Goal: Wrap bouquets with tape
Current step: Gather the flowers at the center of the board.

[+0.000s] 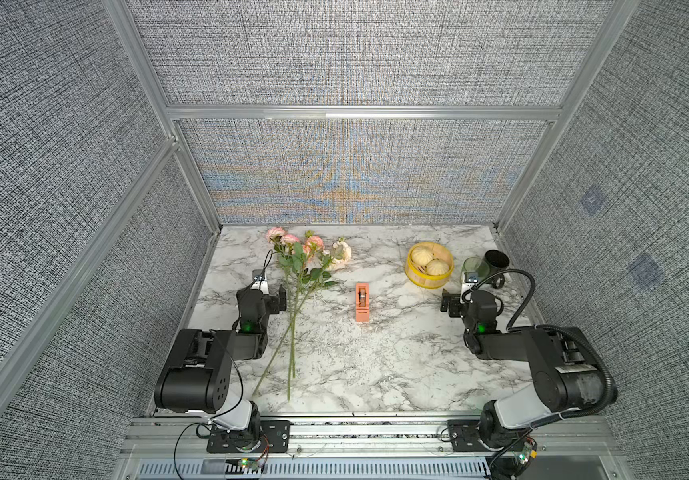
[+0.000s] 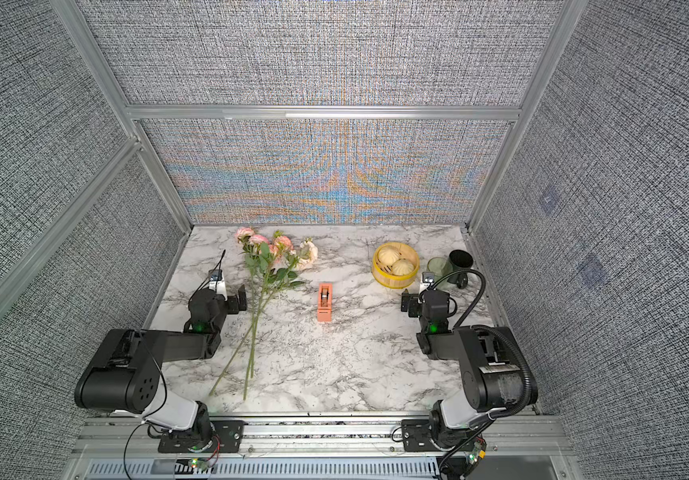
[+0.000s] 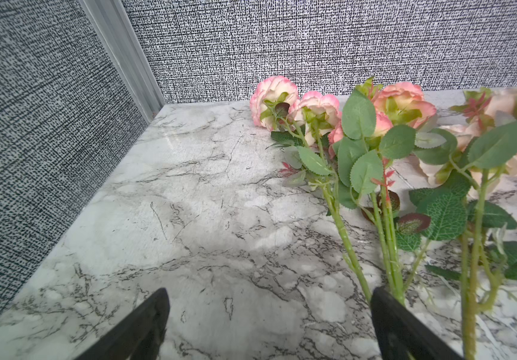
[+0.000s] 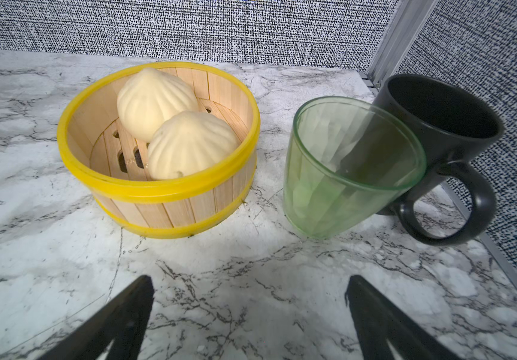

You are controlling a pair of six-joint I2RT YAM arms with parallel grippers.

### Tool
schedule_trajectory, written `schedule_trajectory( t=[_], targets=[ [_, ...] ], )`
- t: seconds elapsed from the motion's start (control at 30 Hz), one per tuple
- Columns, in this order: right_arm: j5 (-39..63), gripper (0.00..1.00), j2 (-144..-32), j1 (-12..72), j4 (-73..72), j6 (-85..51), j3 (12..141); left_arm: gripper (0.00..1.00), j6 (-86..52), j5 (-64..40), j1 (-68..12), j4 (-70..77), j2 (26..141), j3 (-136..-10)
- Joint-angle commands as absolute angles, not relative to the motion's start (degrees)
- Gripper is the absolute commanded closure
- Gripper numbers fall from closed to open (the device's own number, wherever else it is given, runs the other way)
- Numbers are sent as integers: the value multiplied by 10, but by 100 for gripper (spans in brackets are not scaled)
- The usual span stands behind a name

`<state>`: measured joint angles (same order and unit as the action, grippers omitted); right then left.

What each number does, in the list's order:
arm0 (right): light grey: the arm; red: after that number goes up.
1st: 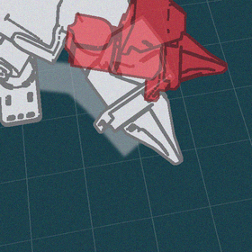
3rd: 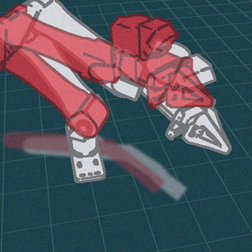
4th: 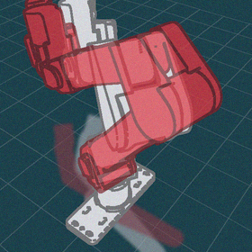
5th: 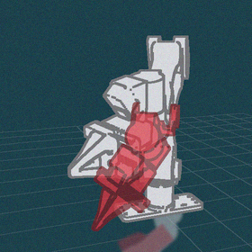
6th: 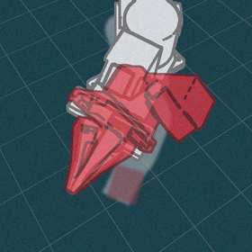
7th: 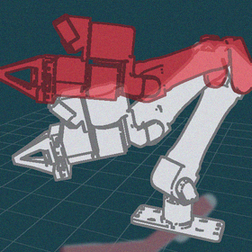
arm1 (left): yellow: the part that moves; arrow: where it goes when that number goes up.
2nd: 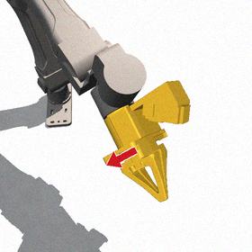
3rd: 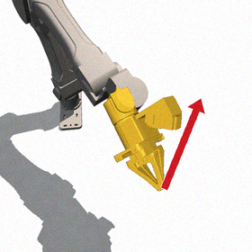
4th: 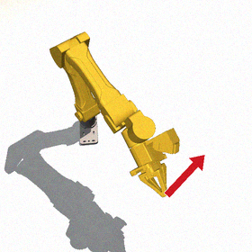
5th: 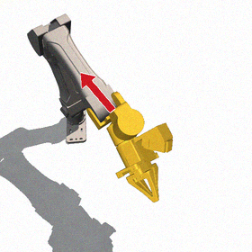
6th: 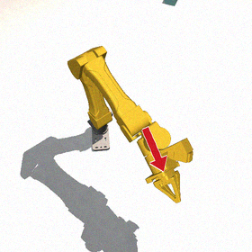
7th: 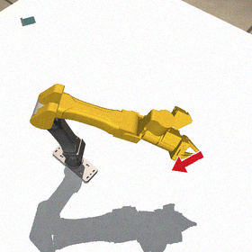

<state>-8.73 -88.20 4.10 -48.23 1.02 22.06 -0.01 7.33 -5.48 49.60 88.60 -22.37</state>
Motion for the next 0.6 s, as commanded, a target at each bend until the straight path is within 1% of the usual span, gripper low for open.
schedule_trajectory(
  t=[0.0,0.3,0.33,0.37,0.4,0.43,0.47,0.5,0.57],
  targets=[
    [-95,1,-881,42,-501,11,221,0,4,69,-55,516,886,-224],
    [-96,1,-881,42,-501,10,221,0,3,68,-55,516,884,-224],
    [-100,1,-880,42,-504,9,221,1,2,84,-55,515,879,-224],
    [-134,1,-869,46,-483,3,230,0,-2,105,-59,499,864,-227],
    [-145,1,-846,48,-443,1,242,1,1,130,-69,488,840,-224],
    [-152,1,-807,53,-367,6,267,0,15,162,-85,469,800,-218],
    [-146,1,-765,57,-288,9,296,0,20,179,-100,424,748,-221],
    [-131,1,-730,58,-251,-3,310,1,-14,189,-104,350,693,-231],
    [-74,1,-667,58,-248,-39,304,0,-158,218,-101,125,583,-297]
  ],
)
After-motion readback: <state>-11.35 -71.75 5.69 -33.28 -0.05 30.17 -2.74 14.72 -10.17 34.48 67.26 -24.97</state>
